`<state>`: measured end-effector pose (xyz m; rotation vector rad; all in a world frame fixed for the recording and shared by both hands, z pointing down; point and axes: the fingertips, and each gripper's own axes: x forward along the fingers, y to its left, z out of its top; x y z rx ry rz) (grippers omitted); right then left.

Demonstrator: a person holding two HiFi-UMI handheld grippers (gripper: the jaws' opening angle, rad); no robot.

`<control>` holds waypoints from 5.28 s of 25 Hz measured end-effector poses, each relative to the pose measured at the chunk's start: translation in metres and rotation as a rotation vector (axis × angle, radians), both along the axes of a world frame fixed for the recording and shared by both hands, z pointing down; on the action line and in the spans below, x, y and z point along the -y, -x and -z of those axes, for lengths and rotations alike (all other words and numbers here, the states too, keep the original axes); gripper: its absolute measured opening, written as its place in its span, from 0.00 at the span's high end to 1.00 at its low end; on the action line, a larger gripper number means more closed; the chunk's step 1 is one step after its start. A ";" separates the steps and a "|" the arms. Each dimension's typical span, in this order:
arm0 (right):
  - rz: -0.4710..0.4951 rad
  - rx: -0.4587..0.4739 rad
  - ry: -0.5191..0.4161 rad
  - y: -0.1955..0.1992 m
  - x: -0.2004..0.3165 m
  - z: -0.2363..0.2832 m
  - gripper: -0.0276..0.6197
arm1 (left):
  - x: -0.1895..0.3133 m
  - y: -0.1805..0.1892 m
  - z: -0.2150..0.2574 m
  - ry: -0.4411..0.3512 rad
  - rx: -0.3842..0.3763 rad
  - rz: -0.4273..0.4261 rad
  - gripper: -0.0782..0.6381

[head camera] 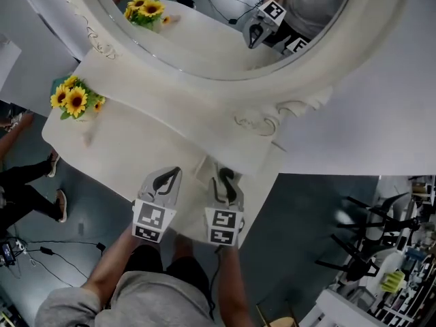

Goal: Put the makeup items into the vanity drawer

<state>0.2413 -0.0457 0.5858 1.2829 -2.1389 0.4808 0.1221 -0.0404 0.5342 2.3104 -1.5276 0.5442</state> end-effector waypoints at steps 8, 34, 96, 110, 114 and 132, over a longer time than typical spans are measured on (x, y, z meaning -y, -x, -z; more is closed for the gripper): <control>-0.007 0.020 -0.068 0.000 0.006 0.028 0.76 | 0.005 0.000 0.025 -0.051 0.007 0.002 0.88; 0.009 0.128 -0.498 -0.007 -0.012 0.207 0.82 | -0.015 0.002 0.170 -0.359 0.041 0.048 0.88; 0.585 0.219 -0.273 0.399 -0.046 0.124 0.95 | -0.097 0.374 0.092 -0.144 0.114 0.580 0.88; 0.478 0.147 -0.127 0.461 -0.034 0.029 0.95 | -0.083 0.440 0.000 0.003 0.051 0.486 0.88; 0.478 0.140 -0.042 0.473 -0.039 -0.001 0.74 | -0.082 0.447 -0.017 0.032 0.038 0.469 0.88; 0.464 0.055 0.072 0.493 -0.039 -0.061 0.67 | -0.081 0.472 -0.059 0.110 0.003 0.450 0.88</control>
